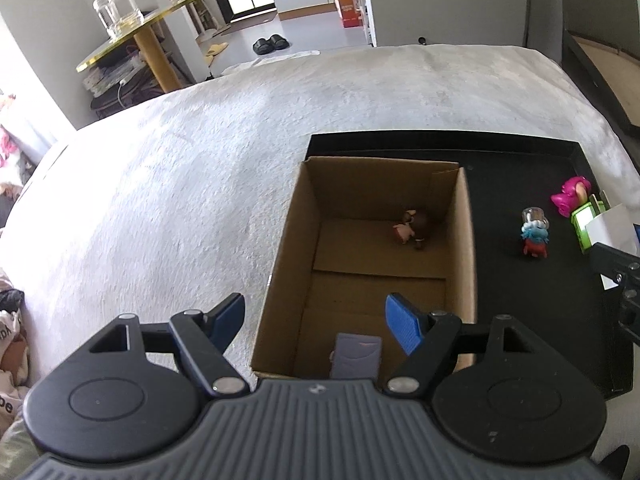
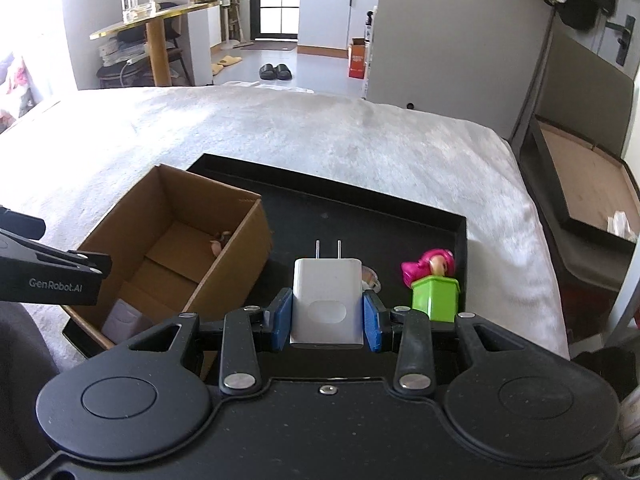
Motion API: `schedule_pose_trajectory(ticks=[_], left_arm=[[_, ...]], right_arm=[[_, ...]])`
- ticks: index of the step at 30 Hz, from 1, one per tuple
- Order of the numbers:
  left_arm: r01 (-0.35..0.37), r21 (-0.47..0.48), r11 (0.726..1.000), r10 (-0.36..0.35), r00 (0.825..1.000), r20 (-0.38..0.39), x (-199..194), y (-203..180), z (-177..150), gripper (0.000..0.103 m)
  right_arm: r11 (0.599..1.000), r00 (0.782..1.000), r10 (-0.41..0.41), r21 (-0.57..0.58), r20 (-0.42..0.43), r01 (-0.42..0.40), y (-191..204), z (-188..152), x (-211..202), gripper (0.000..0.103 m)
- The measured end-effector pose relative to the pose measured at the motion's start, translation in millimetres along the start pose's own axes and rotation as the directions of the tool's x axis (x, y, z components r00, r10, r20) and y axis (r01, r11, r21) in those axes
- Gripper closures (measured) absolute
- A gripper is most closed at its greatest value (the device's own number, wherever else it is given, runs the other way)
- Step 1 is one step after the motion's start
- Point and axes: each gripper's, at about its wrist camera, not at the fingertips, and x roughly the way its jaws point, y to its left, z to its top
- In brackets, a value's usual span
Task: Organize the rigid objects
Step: 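Lift the white charger plug with the right gripper and carry it over the box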
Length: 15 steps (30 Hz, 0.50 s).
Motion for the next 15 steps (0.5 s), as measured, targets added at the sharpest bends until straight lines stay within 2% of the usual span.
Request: schedule_pose_trajectory(ticks=[15], left_arm=[[0.015,-0.099,0.995,-0.019,0.999,-0.040,35.2,46.0,3.6,0.027]], right_arm=[[0.994,0.999,0.027,-0.103,-0.019,-0.029,47.2,30.9,23.2,0.067]])
